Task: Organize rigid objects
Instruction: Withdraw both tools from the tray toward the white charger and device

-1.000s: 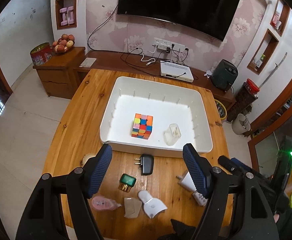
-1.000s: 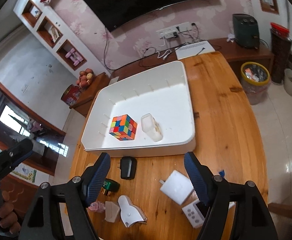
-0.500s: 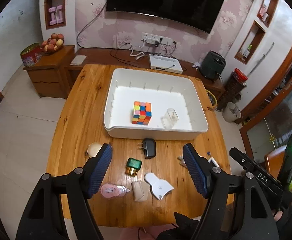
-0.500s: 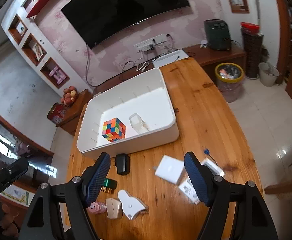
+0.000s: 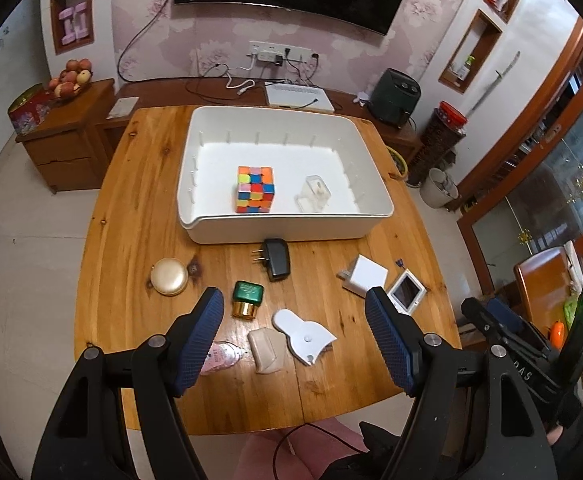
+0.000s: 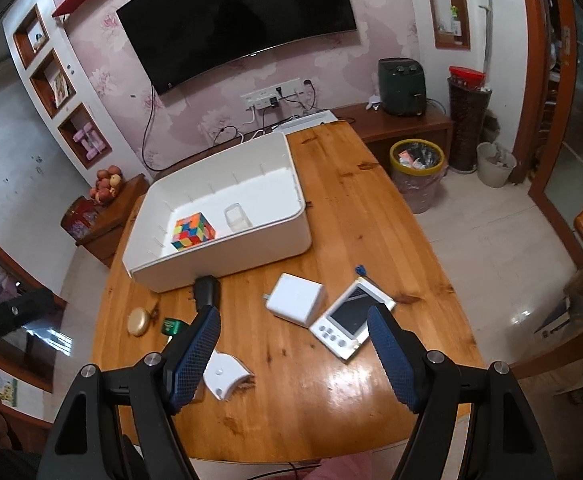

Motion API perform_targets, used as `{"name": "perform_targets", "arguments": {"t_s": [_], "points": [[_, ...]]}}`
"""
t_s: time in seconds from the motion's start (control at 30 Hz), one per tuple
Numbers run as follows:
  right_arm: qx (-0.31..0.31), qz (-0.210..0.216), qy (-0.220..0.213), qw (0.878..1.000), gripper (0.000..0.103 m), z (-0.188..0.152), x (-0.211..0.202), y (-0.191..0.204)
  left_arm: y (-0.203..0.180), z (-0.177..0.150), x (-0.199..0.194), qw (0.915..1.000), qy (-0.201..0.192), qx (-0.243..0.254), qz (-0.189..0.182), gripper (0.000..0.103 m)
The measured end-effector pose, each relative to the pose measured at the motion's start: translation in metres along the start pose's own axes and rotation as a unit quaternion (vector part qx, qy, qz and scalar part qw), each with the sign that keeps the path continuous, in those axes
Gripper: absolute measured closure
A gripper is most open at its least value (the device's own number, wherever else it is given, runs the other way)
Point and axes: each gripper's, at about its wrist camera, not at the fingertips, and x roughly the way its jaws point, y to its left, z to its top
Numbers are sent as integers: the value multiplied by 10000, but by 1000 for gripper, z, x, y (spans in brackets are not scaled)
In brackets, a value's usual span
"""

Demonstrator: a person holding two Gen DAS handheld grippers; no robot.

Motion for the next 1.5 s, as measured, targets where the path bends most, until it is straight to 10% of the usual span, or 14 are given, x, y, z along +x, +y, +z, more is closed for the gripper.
{"name": "perform_targets", "arguments": {"t_s": [0.57, 0.97, 1.5], "points": [[-1272, -64, -184, 9917, 23, -10, -12, -11, -40, 14, 27, 9986, 468, -51, -230, 27], [-2790, 718, 299, 9571, 23, 9, 12, -39, -82, 13, 60, 9934, 723, -891, 28, 21], [-3317, 1426, 955, 9276, 0, 30, 73, -82, -99, 2, 112, 9569, 1198, -2621, 370, 16]]}}
